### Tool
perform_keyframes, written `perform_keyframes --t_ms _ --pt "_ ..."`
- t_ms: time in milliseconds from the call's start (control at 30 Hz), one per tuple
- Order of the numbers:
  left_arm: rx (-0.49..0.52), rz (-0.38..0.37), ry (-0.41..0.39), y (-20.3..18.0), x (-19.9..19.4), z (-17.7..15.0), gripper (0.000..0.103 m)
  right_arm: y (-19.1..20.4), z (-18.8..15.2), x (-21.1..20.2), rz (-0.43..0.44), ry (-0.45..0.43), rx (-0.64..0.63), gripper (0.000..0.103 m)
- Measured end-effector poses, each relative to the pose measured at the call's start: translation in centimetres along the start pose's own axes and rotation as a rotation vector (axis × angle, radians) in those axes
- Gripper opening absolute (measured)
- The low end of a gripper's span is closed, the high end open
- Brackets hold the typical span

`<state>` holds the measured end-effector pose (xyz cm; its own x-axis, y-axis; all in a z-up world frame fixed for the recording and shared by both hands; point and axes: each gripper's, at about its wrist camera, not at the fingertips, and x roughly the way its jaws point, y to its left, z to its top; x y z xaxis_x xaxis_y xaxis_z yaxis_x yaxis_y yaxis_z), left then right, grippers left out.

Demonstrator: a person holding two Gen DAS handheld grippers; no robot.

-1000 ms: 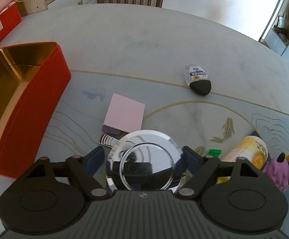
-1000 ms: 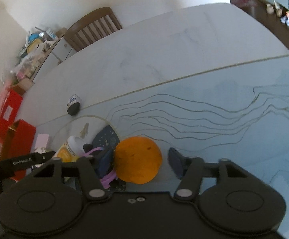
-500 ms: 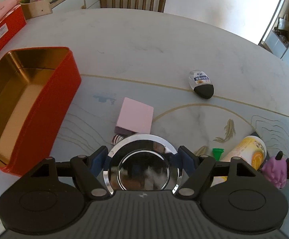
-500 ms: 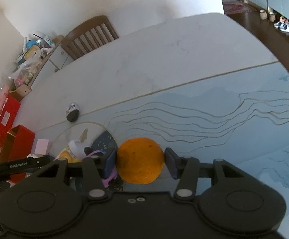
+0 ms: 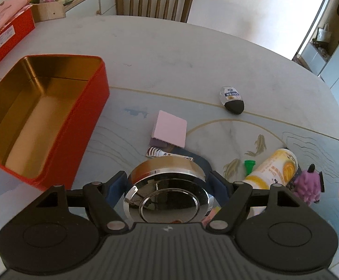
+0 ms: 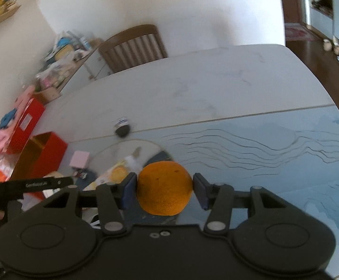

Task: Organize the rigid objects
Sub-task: 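Carry the silver tin into the red box while the right gripper carries the orange there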

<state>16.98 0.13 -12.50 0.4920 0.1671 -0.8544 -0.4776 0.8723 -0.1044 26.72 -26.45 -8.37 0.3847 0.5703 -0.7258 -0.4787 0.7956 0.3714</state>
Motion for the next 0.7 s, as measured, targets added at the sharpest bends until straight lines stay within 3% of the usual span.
perform_keyframes --t_ms 400,700 --pt "-0.014 -0.093 -0.033 3.2 -5.0 0.8 0.076 7.4 0.4 -0.3 0.043 0.007 -0.157 0.052" --pt "-0.017 -0.123 -0.094 7.9 -7.8 3.1 0.076 15.3 1.0 1.6 0.089 0.001 -0.269 0.052"
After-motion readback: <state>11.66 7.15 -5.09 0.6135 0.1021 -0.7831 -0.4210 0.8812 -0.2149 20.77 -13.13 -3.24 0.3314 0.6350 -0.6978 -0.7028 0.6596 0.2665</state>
